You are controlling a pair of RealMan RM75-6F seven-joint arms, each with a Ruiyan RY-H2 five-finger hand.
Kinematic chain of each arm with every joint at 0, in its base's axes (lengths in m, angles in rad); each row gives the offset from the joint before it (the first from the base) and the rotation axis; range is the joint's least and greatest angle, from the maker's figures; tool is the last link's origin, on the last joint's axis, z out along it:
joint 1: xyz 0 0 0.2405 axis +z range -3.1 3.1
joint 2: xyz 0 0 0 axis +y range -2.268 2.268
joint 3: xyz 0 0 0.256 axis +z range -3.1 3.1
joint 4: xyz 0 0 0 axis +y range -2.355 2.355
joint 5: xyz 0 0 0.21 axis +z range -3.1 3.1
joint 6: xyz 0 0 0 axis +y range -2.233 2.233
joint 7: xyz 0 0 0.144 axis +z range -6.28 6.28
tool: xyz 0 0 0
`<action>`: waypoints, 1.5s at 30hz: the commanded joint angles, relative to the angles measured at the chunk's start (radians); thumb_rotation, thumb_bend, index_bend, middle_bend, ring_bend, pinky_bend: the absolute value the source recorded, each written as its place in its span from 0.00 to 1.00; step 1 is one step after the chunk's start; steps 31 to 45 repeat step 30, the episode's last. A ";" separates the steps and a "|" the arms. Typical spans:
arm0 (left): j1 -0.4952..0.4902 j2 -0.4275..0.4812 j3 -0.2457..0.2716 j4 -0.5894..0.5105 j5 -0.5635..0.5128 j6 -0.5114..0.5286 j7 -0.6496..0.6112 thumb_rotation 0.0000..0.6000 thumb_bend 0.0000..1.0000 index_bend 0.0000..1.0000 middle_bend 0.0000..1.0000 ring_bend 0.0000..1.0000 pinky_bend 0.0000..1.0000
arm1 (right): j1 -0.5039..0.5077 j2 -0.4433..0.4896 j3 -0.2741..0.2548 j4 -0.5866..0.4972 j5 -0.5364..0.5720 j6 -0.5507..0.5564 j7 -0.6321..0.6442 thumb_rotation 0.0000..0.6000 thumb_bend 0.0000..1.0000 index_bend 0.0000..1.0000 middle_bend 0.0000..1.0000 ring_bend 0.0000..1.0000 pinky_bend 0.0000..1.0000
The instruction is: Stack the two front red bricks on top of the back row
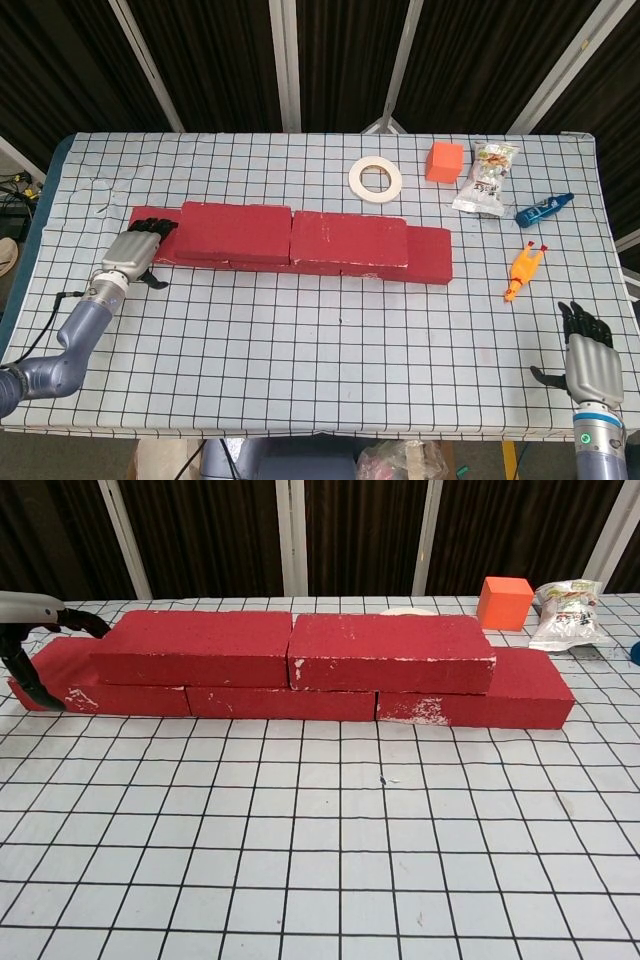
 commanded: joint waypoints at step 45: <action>0.549 0.063 0.227 -0.245 0.669 0.727 -0.150 1.00 0.00 0.08 0.01 0.00 0.00 | -0.028 -0.054 -0.054 0.166 -0.388 0.102 0.107 1.00 0.18 0.03 0.00 0.00 0.00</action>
